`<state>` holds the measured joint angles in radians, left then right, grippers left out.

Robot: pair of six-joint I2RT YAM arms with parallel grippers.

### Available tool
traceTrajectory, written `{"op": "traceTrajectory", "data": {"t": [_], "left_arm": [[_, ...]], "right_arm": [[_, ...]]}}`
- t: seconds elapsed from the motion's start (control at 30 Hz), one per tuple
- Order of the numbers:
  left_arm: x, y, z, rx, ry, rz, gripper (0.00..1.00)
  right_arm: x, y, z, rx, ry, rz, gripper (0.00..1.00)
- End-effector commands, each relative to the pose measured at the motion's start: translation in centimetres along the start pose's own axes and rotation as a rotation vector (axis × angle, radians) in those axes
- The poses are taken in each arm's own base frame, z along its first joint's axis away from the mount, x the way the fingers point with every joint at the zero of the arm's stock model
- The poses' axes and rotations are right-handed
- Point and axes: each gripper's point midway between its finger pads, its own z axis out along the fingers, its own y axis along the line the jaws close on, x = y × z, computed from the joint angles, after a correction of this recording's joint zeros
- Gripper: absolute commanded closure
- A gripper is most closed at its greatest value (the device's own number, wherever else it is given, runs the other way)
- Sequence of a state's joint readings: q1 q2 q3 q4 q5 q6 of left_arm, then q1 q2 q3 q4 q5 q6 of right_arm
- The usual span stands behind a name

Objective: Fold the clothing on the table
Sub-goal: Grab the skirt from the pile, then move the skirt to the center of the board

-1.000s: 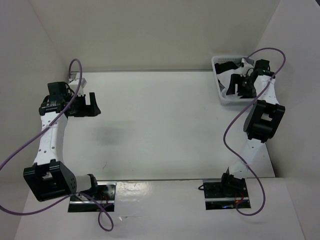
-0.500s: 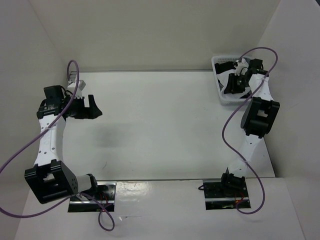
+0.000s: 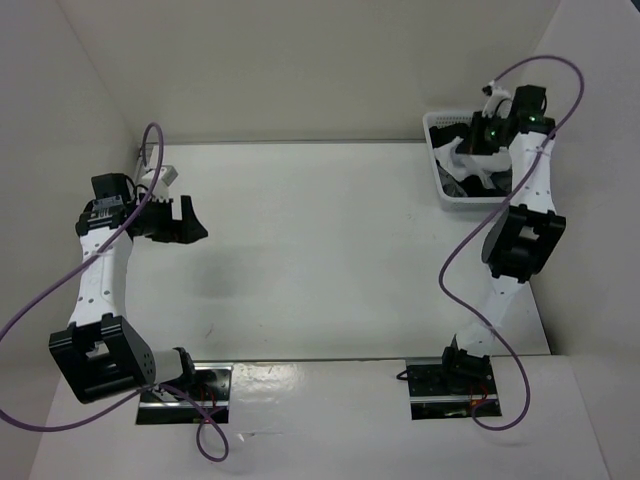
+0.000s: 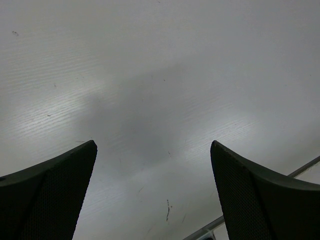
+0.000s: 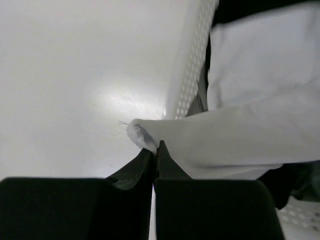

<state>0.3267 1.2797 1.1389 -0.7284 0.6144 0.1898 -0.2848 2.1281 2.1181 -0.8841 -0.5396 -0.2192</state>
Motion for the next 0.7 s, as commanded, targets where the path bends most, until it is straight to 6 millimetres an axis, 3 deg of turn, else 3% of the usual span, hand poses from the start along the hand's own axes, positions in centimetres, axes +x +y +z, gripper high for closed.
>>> {"op": "traceTrajectory", "data": {"t": [0.0, 0.07, 0.1, 0.13, 0.17, 0.23, 0.27, 0.37, 0.4, 0.47, 0.5, 0.57, 0.67], "left_arm": [[-1.0, -0.6, -0.6, 0.032, -0.03, 0.056, 0.0], [-1.1, -0.7, -0.9, 0.021, -0.037, 0.063, 0.0], [-1.3, -0.8, -1.1, 0.018, -0.045, 0.07, 0.0], [-1.4, -0.9, -1.3, 0.016, -0.052, 0.076, 0.0], [-1.4, -0.9, -1.3, 0.016, -0.052, 0.076, 0.0], [-1.6, -1.3, -2.1, 0.002, -0.068, 0.09, 0.0], [-1.7, -1.3, -2.4, -0.015, -0.075, 0.098, 0.0], [-2.3, -1.9, -3.8, -0.042, -0.118, 0.134, 0.0], [-2.6, -1.9, -4.2, -0.063, -0.135, 0.149, 0.0], [-2.8, -2.0, -5.3, -0.106, -0.167, 0.176, 0.0], [-2.7, -1.7, -5.4, -0.132, -0.173, 0.172, 0.0], [-2.4, -1.5, -5.5, -0.151, -0.171, 0.144, 0.0], [-1.7, -0.6, -4.9, -0.177, -0.141, 0.086, 0.0]], "right_arm": [[-10.7, 9.9, -14.6, -0.106, -0.368, -0.167, 1.0], [-11.7, 14.3, -18.9, -0.19, -0.44, -0.247, 1.0], [-11.5, 16.9, -19.7, -0.237, -0.451, -0.283, 1.0], [-11.0, 18.4, -20.1, -0.282, -0.453, -0.327, 1.0], [-9.9, 21.8, -22.3, -0.406, -0.472, -0.419, 1.0], [-8.1, 25.3, -23.1, -0.564, -0.462, -0.464, 1.0], [-6.8, 28.0, -25.4, -0.692, -0.469, -0.495, 1.0], [-5.2, 30.1, -27.1, -0.883, -0.467, -0.52, 1.0], [-2.7, 31.4, -28.7, -1.054, -0.354, -0.427, 1.0], [-1.4, 32.8, -29.5, -1.145, -0.291, -0.437, 1.0], [-0.6, 32.7, -28.5, -1.16, -0.278, -0.429, 1.0], [0.7, 32.9, -28.2, -1.171, -0.262, -0.416, 1.0], [1.3, 30.1, -23.9, -1.099, -0.246, -0.283, 1.0]]}}
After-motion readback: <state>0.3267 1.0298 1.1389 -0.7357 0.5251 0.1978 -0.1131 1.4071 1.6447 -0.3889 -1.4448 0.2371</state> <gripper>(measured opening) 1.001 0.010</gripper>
